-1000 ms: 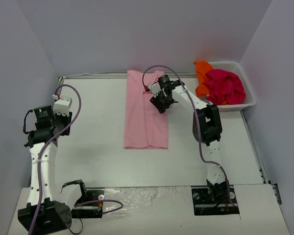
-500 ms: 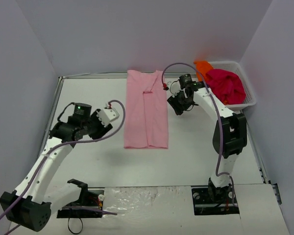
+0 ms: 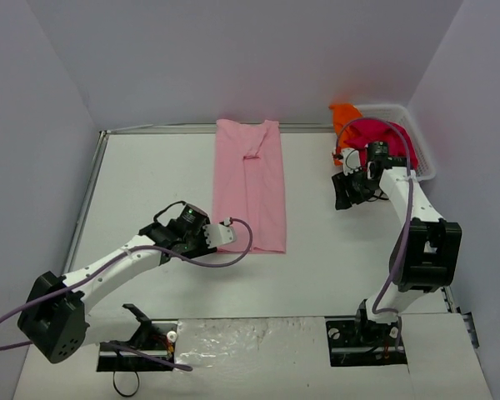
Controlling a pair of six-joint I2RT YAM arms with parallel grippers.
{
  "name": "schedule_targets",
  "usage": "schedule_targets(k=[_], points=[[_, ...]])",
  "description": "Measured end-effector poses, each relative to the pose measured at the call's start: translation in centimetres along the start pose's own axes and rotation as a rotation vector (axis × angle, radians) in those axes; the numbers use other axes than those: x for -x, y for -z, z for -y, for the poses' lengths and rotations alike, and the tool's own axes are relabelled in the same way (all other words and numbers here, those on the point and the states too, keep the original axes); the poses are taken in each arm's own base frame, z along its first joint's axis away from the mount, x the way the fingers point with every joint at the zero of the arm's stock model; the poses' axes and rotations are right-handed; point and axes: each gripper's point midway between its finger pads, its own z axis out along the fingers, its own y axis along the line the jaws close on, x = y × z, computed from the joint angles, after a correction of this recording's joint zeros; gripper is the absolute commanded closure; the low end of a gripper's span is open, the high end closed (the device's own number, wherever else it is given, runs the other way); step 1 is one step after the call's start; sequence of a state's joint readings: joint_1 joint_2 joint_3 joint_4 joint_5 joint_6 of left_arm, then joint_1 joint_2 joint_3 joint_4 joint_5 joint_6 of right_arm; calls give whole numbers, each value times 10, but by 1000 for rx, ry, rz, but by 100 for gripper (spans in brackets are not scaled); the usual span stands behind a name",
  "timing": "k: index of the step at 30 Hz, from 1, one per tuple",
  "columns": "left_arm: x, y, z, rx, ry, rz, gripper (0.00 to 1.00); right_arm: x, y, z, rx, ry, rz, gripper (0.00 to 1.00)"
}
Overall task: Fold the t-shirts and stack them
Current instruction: Grab the bottom of the folded rectangular tshirt with both arms
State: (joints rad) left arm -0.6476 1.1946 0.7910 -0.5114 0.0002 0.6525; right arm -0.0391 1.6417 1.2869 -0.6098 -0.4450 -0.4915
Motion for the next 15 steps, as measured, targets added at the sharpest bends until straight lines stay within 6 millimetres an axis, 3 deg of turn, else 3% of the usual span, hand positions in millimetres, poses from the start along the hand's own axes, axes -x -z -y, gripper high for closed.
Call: schedule_targets(k=[4,9,15], points=[[5,-14,4,10,-23,9,53,-1,2,4,4,-25,12,54],[29,-20,8,23,-60,72,53,-3,1,7,5,-51,10,54],[47,-30,30,-20,-114,98,53,-8,-5,11,13,-71,-7,54]])
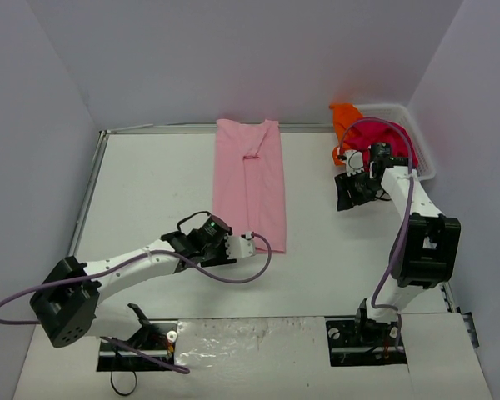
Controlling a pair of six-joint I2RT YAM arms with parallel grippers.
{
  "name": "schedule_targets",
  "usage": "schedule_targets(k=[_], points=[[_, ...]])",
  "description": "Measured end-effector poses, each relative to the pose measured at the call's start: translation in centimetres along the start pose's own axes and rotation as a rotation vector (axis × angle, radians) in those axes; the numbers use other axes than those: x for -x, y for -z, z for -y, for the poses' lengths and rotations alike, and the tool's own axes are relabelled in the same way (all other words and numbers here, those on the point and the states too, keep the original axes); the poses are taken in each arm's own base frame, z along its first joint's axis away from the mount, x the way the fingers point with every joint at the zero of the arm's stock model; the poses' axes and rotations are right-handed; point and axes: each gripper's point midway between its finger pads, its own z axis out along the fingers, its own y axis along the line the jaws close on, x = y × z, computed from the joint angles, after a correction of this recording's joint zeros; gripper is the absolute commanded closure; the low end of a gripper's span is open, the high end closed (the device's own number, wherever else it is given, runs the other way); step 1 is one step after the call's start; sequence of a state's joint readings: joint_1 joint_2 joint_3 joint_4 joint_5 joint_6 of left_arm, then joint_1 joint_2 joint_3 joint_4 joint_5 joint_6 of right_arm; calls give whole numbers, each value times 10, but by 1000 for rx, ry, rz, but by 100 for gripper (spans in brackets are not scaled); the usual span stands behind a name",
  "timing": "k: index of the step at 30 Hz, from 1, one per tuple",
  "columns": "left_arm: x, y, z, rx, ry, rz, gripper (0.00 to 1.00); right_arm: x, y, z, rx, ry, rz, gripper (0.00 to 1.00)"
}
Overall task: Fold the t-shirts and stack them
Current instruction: Grab the bottom of the folded rectangular tshirt with both arms
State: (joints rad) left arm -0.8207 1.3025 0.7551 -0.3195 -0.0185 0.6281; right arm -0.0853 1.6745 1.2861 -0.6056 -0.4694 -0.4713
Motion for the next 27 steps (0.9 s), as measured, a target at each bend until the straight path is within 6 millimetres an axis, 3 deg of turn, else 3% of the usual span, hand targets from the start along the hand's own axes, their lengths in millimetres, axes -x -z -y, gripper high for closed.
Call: schedule_targets(k=[10,22,27], points=[[0,-20,11,-26,-16,-32,53,-1,-2,1,7,-8,0,54],[-7,-39,2,32,-18,-85,53,-4,-3,0,12,-12,-6,54],[-14,-45,1,59,-12,-114,60,-5,-4,0,14,-13,-9,54]])
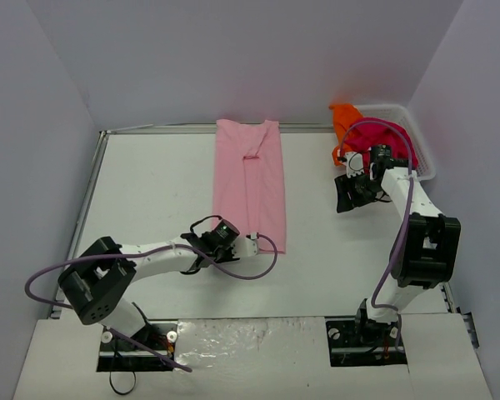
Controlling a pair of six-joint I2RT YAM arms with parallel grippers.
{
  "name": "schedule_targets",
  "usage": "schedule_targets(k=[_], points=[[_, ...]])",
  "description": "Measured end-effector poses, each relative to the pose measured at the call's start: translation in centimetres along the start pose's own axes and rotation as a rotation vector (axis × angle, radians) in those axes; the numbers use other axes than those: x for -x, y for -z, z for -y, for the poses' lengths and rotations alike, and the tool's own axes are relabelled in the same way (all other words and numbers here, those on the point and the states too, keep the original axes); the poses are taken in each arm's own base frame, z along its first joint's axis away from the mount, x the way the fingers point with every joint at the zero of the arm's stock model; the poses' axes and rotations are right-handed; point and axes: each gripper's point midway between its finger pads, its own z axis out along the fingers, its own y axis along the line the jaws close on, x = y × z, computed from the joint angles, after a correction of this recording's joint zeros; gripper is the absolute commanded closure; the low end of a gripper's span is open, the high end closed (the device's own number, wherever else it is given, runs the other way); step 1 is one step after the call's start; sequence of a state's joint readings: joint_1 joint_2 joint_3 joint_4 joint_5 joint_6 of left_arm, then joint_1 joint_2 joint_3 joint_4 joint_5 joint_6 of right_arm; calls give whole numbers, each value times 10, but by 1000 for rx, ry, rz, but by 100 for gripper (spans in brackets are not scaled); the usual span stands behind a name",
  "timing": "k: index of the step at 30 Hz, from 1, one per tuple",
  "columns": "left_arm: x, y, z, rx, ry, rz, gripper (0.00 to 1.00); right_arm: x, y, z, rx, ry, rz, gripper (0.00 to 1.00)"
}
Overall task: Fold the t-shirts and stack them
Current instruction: Grab the bottom of the folded rectangular tshirt with both arms
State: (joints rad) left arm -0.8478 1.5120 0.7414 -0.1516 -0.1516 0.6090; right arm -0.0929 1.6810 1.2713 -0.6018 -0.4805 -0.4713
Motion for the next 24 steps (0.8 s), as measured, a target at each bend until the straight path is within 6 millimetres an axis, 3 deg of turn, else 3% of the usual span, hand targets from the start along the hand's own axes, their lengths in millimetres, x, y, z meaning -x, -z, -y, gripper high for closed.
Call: schedule_targets(k=[6,15,17,24], points=[[-2,-4,-2,21,23,-16,75,0,0,0,0,0,0,54],[-4,-6,1,0,59,-15,87,-1,0,0,0,0,-2,55],[-4,-6,3,-15,68,-12,96,-1,0,0,0,0,-2,55],[-1,-2,9,-92,90,6,98,-1,0,0,0,0,-2,56]])
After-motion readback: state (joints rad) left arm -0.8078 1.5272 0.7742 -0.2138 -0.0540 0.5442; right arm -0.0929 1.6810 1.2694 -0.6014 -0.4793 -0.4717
